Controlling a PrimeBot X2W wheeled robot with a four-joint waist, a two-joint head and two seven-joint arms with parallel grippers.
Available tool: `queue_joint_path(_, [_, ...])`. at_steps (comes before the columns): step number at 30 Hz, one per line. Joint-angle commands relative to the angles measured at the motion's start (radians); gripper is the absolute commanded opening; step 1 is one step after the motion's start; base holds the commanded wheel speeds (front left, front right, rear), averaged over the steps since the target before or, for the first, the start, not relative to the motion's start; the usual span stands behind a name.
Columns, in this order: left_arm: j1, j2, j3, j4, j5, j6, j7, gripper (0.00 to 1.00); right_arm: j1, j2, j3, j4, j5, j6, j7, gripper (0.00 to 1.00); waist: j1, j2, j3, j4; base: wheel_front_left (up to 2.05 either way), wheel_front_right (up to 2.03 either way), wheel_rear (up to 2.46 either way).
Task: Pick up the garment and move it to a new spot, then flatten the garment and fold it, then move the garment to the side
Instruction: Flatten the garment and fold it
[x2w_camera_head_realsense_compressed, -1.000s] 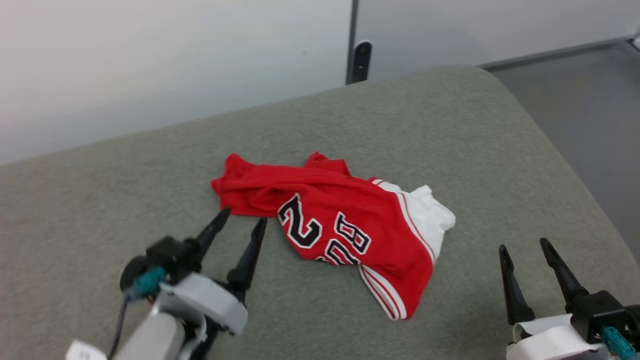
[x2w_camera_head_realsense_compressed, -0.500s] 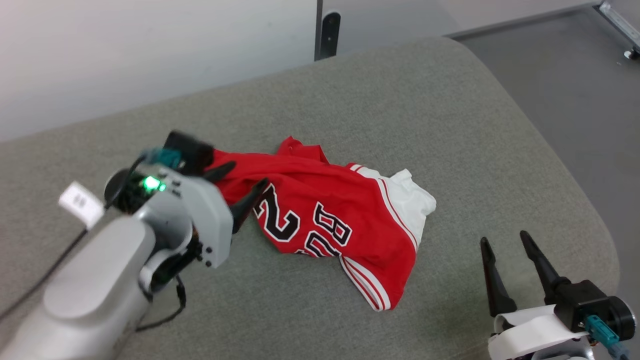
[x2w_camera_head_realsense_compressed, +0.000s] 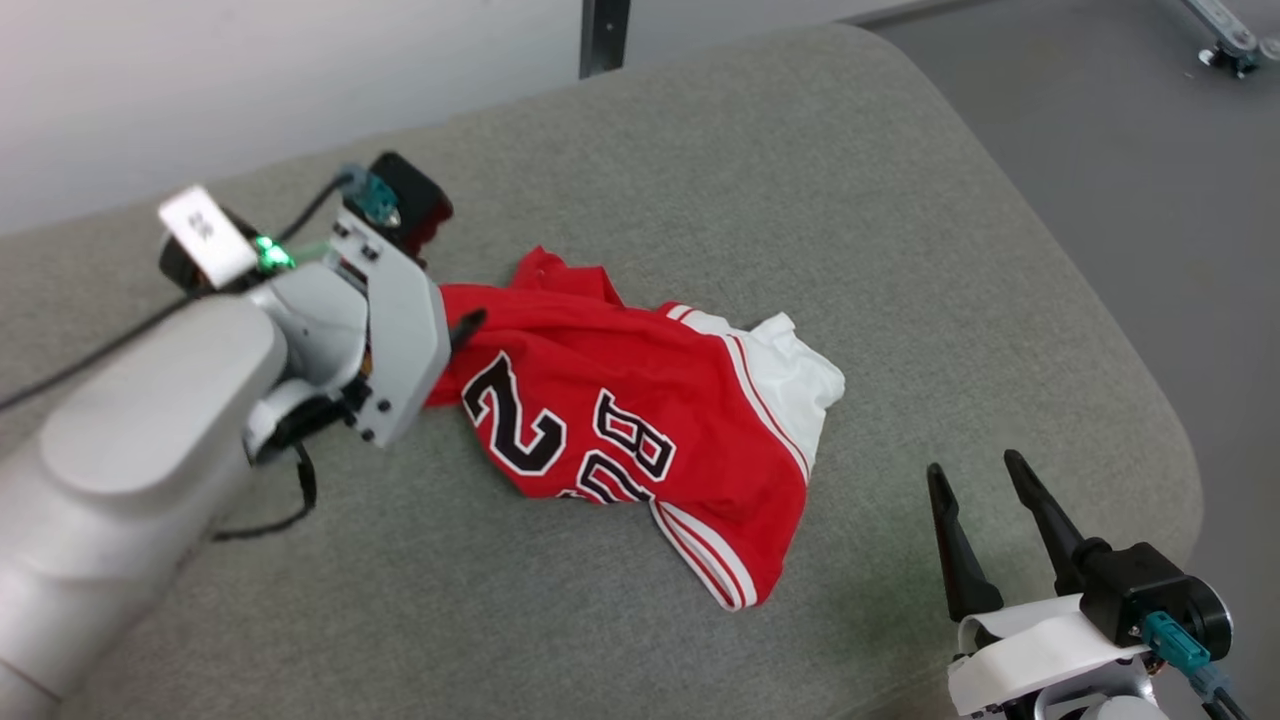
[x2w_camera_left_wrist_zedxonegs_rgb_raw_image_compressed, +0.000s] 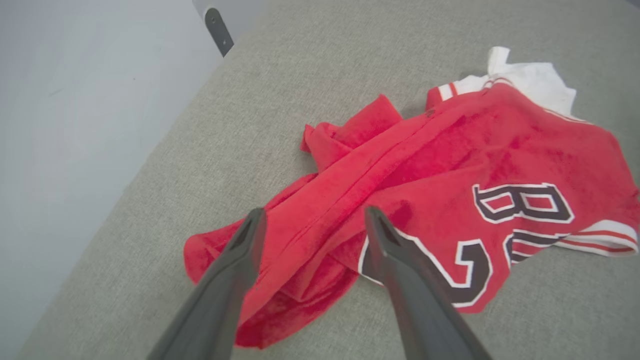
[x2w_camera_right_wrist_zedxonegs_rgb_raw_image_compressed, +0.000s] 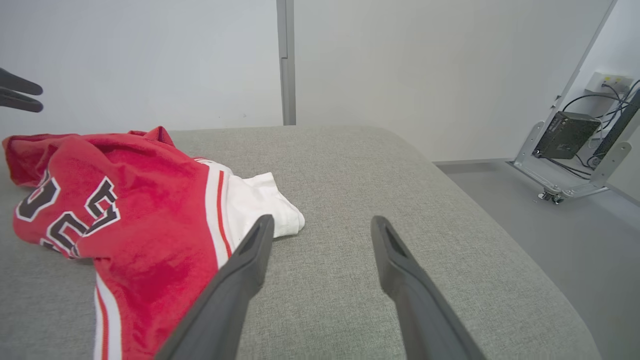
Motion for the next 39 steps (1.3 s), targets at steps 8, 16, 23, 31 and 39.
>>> queue_joint_path(8, [-0.112, 0.025, -0.165, 0.062, -0.096, 0.001, 0.061, 1.0, -0.023, 0.005, 0.02, 0.013, 0.038, -0.001, -0.001, 1.0, 0.0, 0.0, 0.061, -0.042, 0.0, 0.0, 0.0])
queue_joint_path(16, [-0.16, 0.018, -0.226, 0.143, -0.187, 0.001, 0.134, 0.64, -0.034, 0.004, 0.038, 0.014, 0.062, -0.001, -0.001, 1.0, 0.0, 0.0, 0.097, -0.06, 0.0, 0.0, 0.0])
queue_joint_path(23, [-0.155, 0.007, -0.242, 0.174, -0.255, 0.001, 0.196, 0.0, -0.036, 0.005, 0.036, 0.019, 0.072, -0.001, -0.001, 1.0, 0.0, 0.0, 0.104, -0.058, 0.0, 0.0, 0.0])
queue_joint_path(31, [-0.192, -0.014, -0.248, 0.148, -0.286, 0.001, 0.246, 0.0, -0.029, 0.005, 0.016, 0.03, 0.055, -0.001, -0.001, 1.0, 0.0, 0.0, 0.073, -0.017, 0.0, 0.0, 0.0])
queue_joint_path(39, [-0.179, 0.001, -0.247, 0.043, -0.34, 0.001, 0.314, 0.0, -0.011, 0.004, -0.017, 0.042, 0.023, -0.001, -0.001, 1.0, 0.0, 0.0, 0.026, 0.064, 0.0, 0.0, 0.0])
